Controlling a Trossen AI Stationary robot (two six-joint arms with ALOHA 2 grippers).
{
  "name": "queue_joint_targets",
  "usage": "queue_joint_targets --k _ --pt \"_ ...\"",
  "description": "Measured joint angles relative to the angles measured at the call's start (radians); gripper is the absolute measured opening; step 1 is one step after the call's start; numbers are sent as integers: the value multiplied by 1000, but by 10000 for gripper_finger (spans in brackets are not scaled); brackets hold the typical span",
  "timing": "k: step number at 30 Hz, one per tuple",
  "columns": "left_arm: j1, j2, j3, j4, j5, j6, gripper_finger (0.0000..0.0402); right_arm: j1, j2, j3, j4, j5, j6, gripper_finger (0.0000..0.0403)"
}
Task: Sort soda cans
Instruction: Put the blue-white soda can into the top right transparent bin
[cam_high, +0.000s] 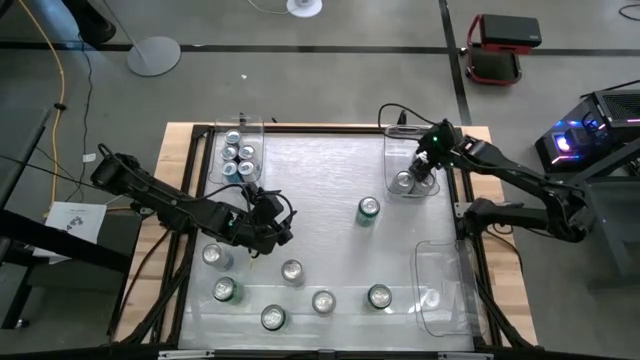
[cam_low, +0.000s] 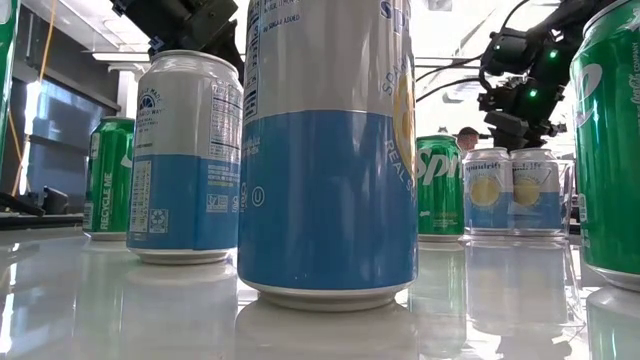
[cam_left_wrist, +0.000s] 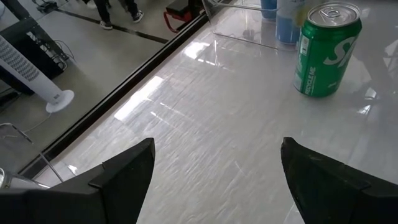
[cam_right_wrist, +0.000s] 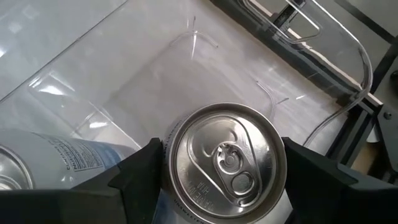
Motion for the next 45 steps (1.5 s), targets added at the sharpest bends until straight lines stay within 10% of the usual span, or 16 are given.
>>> queue_joint_targets --k 24,45 --pt "-1 0 0 0 8 0 326 22 -16 168 26 -57 -20 332" --pt "-349 -168 1 167 18 245 326 903 18 -151 1096 -251 -4 332"
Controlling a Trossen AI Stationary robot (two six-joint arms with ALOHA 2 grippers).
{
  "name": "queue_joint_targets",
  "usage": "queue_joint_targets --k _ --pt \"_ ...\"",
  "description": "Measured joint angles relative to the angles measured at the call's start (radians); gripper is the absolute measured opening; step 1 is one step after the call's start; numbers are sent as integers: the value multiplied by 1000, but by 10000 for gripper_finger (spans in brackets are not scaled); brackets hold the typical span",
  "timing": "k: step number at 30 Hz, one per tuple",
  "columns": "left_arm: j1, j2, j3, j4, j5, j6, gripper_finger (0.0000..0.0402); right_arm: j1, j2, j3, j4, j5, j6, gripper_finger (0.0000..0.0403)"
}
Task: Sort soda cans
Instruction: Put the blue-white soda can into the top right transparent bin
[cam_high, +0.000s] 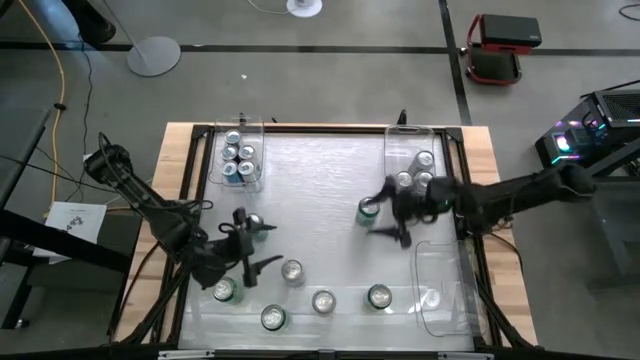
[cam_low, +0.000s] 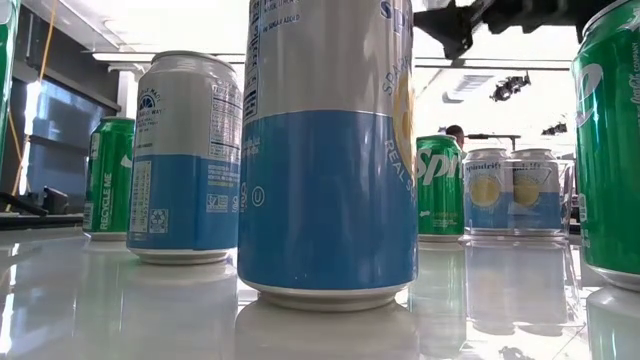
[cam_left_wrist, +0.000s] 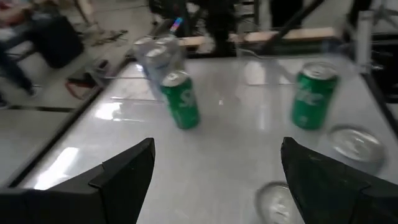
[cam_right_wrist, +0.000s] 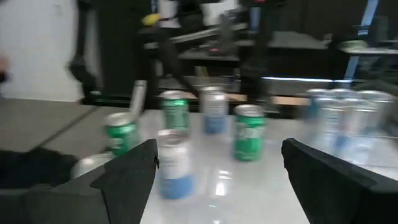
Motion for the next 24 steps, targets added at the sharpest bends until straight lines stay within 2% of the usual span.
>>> queue_joint_targets --k 7,10,17,20,24 --pt "60 18 0 41 -240 -30 326 178 230 84 155 0 72 332" --pt "82 26 0 84 -240 -23 326 209 315 136 163 1 69 332" --pt "55 117 0 326 -193 212 326 270 509 310 92 -35 -93 332" --pt "40 163 0 404 -150 260 326 285 573 420 -30 -44 -116 332" --pt "20 214 0 478 -149 217 326 293 665 595 -262 -115 -104 332"
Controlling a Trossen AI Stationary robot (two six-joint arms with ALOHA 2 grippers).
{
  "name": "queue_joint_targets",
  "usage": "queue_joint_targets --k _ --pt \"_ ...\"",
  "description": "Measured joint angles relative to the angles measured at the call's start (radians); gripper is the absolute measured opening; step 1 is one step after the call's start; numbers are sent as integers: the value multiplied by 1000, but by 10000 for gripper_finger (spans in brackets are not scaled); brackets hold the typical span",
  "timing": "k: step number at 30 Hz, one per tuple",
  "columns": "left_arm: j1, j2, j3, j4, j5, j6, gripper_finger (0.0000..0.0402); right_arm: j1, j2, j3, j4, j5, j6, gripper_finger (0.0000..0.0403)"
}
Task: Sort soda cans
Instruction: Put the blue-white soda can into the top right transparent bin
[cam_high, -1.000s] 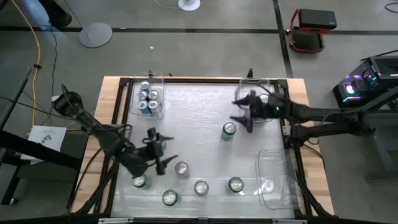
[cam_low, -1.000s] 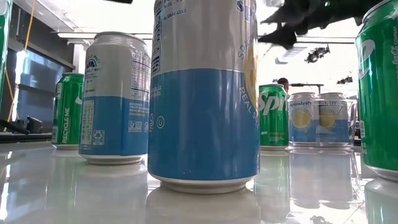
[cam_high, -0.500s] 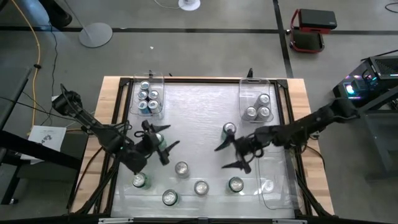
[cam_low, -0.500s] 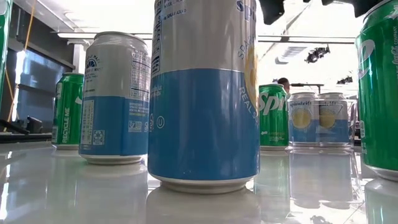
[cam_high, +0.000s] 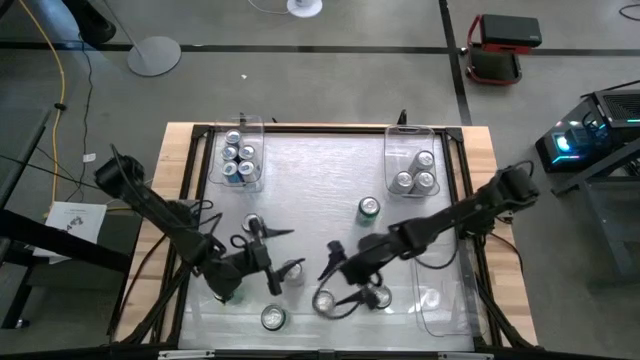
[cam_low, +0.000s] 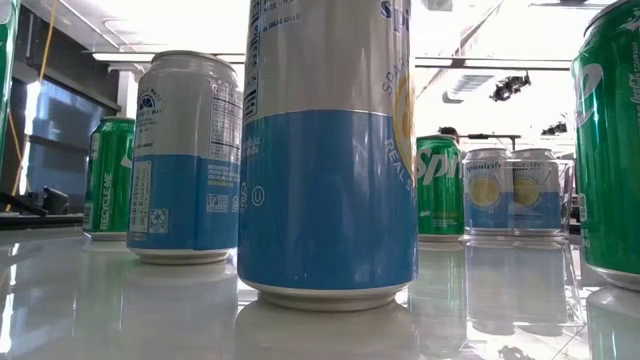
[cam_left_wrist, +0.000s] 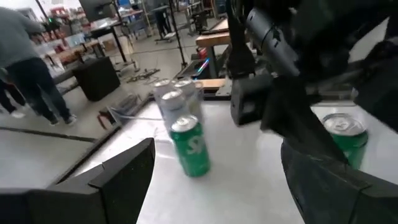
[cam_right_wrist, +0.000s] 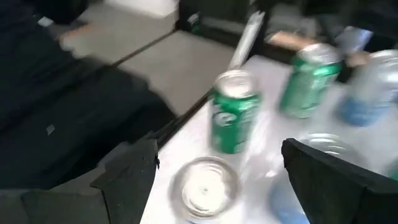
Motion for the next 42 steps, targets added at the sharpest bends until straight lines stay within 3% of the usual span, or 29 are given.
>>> queue_joint_targets --k 6,11,14,27,35,42 --pt "-29 79 -1 33 -24 -99 326 30 164 215 -196 -27 -16 332" --pt "-49 91 -1 38 -26 -113 326 38 265 365 -403 94 -35 332" --pt "-61 77 -1 43 -27 -101 326 37 302 424 -477 108 -33 332" --pt "-100 74 0 46 -27 -78 326 39 330 436 -540 91 34 330" --pt "-105 74 0 39 -27 -77 326 38 326 383 -484 91 92 323" --pt "-105 74 0 23 -27 -79 326 50 326 382 -488 138 137 310"
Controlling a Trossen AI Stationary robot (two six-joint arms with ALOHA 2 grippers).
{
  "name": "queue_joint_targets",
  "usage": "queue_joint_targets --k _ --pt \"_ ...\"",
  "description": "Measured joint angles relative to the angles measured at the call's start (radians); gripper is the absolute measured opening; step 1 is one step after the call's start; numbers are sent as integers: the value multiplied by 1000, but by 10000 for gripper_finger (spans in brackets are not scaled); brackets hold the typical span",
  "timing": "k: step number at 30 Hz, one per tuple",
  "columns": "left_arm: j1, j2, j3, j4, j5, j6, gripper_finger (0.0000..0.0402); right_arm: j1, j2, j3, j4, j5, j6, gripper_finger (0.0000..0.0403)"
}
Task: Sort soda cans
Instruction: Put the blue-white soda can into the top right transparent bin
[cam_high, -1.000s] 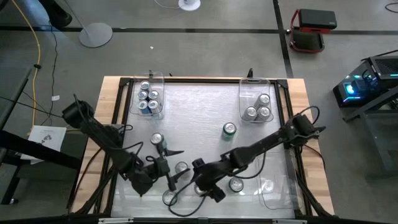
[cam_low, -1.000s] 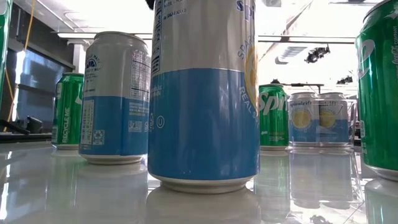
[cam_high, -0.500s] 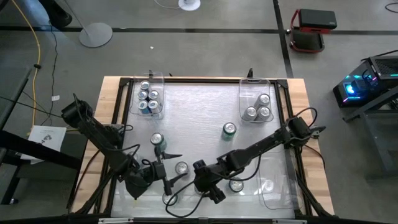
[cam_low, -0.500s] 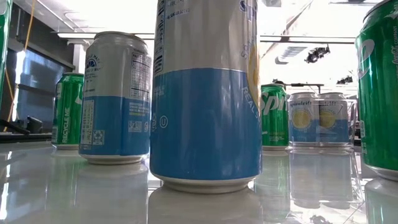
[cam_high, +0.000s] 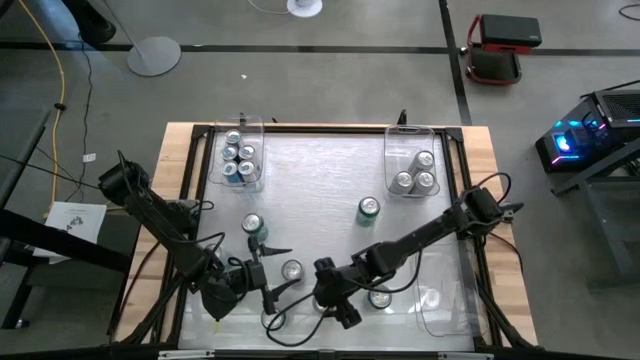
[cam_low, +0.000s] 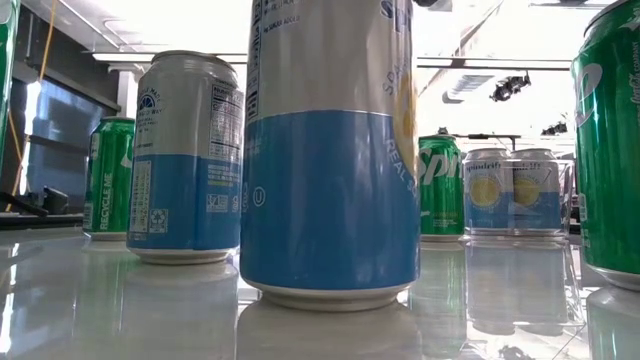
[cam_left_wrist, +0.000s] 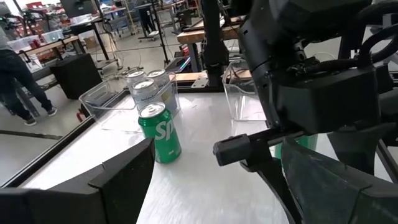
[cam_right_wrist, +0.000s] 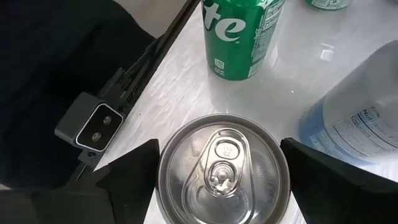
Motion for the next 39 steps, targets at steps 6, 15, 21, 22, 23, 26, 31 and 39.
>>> queue_joint_targets --k 6,15,21,22,23,26,31,39 --pt "0 0 0 -2 0 -8 326 16 -27 -1 -77 161 93 287" --pt "-4 0 0 -8 0 -8 326 -10 -110 -8 -454 548 379 282" --pt "-6 0 0 -12 0 -12 326 -39 -223 -7 -598 638 536 282" --pt "-6 0 0 -17 0 -19 326 -45 -242 -7 -602 653 541 282" --pt "-6 0 0 -24 0 -24 326 -51 -266 -7 -603 670 543 282" --pt "-8 0 0 -33 0 -27 326 -74 -355 -5 -639 722 548 282" --pt "-16 0 0 -33 0 -27 326 -150 -517 -5 -713 798 535 282" --pt "-18 0 0 -32 0 -27 326 -349 -723 -4 -799 776 455 282"
